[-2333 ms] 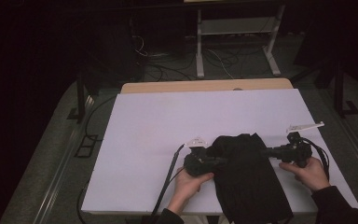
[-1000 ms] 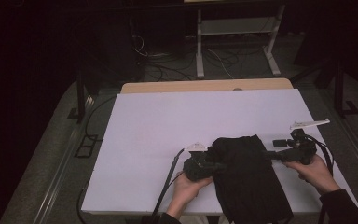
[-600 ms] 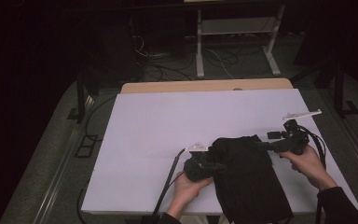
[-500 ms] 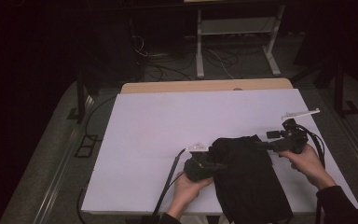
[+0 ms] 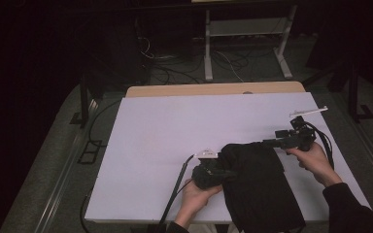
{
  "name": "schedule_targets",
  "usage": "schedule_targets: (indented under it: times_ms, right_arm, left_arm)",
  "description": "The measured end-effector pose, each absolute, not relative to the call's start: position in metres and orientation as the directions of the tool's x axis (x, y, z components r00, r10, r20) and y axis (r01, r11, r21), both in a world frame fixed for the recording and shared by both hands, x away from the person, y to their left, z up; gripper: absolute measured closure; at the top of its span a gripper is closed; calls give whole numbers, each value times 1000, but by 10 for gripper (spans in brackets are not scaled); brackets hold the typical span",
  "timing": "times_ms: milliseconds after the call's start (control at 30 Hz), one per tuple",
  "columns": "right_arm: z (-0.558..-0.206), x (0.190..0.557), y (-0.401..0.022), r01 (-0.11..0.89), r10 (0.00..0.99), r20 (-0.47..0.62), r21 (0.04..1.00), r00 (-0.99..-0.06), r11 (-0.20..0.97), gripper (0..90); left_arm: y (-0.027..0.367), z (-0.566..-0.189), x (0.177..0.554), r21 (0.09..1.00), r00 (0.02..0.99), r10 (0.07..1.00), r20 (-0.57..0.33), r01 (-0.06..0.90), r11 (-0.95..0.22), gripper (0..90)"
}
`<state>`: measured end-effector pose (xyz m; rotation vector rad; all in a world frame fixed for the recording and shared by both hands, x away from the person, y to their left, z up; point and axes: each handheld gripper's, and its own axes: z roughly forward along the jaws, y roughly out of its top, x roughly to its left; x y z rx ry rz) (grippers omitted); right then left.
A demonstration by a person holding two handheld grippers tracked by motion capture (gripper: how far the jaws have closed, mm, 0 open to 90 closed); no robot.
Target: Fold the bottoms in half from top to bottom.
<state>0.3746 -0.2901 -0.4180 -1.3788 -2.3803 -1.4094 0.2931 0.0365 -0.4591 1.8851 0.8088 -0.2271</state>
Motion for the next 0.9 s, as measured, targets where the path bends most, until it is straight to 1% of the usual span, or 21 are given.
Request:
schedule_targets:
  times_ms: [433,533,767,900]
  right_arm:
    - [-438,398,-281,752,681,458,625,-571,209,1]
    - [-443,400,-280,762,668,476,610,-572,218,57]
    - [-448,401,-274,764,646,494,604,-583,228,133]
    - [-452,403,-271,775,645,503,587,-576,234,157]
  left_arm:
    - [39,-460,292,740,752,433,-497,628,-241,857]
    - [39,-462,293,738,751,432,-500,630,-241,857]
    - [38,-463,292,738,749,430,-503,632,-236,857]
    - [38,-464,292,739,749,430,-504,631,-235,857]
